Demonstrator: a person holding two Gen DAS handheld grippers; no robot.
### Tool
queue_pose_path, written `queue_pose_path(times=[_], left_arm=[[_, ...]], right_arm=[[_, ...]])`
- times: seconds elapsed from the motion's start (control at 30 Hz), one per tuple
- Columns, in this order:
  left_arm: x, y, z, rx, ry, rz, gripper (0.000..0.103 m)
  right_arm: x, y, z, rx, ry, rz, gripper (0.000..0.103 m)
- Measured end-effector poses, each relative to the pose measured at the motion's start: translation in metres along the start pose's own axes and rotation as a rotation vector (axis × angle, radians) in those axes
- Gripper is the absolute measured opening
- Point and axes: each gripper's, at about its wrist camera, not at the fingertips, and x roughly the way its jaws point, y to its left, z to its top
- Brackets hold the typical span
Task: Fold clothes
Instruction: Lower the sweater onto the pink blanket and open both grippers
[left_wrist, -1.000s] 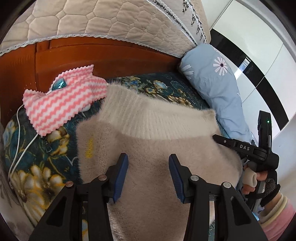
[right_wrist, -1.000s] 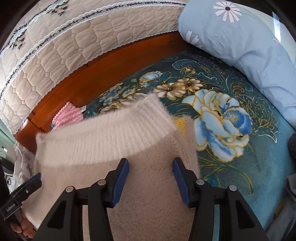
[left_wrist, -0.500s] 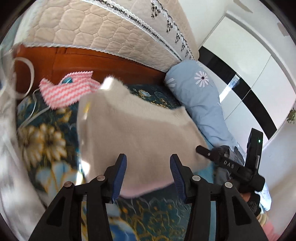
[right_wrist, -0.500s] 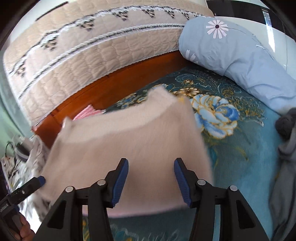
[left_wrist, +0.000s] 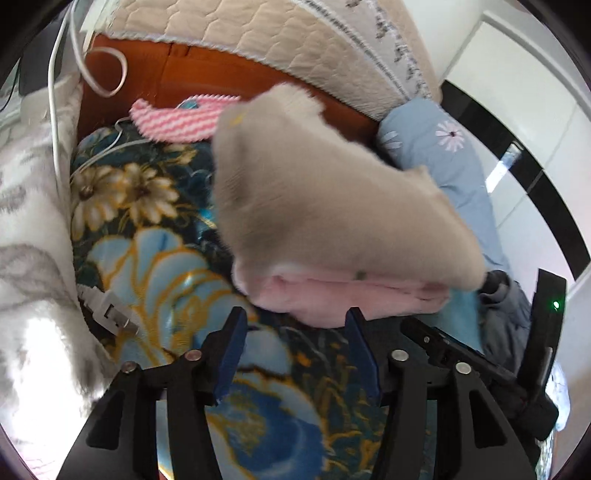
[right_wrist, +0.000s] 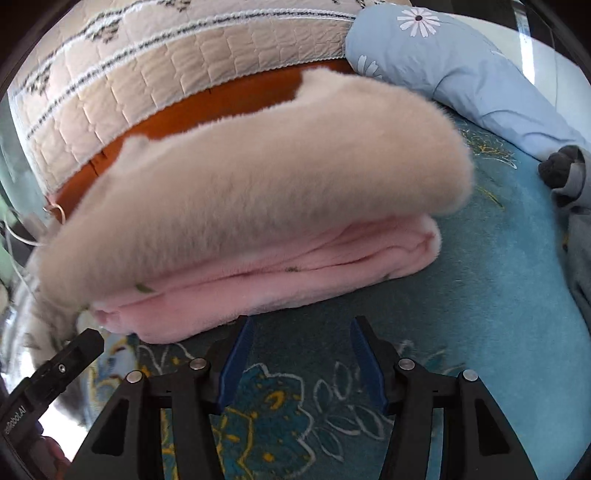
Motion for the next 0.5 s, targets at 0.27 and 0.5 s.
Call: queue_pose_path(times=[0.27,0.5], left_arm=[[0.011,-0.004,-0.004,0.027,-0.015,0.023,0.073],[0.020,-0.008,-0.007,0.050,-0.027,0.042,0.081]], right_arm=[[0.017,0.027,-0.005,-0.088,0.004,-0.087,0.075],[0.024,0.041,-0.006,-0.123,0.016,-0.112,0.083]])
